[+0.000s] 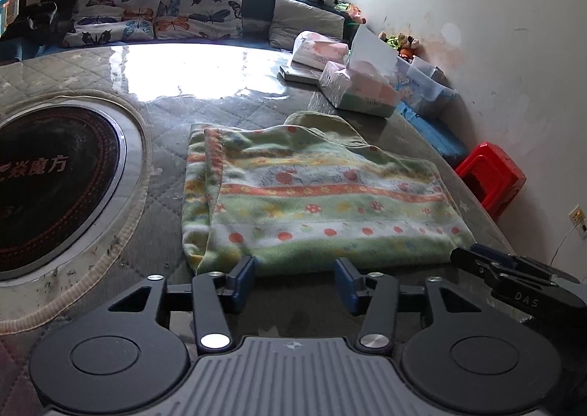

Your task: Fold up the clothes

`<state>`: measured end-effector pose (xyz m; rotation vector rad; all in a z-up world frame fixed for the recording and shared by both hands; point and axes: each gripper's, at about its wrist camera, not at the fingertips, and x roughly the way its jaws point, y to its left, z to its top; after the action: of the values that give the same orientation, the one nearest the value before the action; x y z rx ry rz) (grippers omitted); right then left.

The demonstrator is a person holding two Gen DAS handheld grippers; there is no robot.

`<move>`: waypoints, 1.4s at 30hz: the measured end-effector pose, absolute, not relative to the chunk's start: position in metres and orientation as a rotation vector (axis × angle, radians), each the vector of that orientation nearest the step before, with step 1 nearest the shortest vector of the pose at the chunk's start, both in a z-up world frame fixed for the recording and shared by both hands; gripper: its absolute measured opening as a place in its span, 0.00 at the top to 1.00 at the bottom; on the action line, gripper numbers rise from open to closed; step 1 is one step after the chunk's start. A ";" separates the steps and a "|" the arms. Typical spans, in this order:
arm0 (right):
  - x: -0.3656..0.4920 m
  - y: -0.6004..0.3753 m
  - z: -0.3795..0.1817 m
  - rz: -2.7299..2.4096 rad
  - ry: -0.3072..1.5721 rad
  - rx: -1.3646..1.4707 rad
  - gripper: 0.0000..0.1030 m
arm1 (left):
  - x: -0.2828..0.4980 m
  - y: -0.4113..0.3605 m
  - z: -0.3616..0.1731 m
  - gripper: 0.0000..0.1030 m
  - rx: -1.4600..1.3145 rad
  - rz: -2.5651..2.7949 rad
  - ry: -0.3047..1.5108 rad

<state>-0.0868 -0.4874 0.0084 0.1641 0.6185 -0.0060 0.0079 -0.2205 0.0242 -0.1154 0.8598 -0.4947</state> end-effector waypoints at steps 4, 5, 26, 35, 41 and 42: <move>-0.089 -0.481 0.012 0.006 0.625 0.149 0.38 | 0.002 -0.221 0.025 0.36 -0.100 -0.479 0.864; -0.090 -0.479 0.013 0.013 0.625 0.141 0.37 | 0.000 -0.220 0.026 0.34 -0.098 -0.474 0.863; -0.086 -0.419 0.013 -0.021 0.698 0.104 0.12 | -0.020 -0.174 0.027 0.02 -0.072 -0.440 0.862; -0.082 -0.404 0.012 -0.108 0.706 0.120 0.05 | -0.017 -0.157 0.029 0.00 -0.053 -0.475 0.860; -0.086 -0.395 0.013 -0.146 0.703 0.136 0.03 | -0.017 -0.154 0.028 0.00 -0.040 -0.509 0.865; -0.086 -0.393 0.014 -0.150 0.702 0.134 0.03 | -0.017 -0.153 0.028 0.00 -0.042 -0.513 0.864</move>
<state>-0.0862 -0.3932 0.0136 0.1344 0.7023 -0.1497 -0.0169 -0.1535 0.0275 -0.0418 0.8637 -0.5129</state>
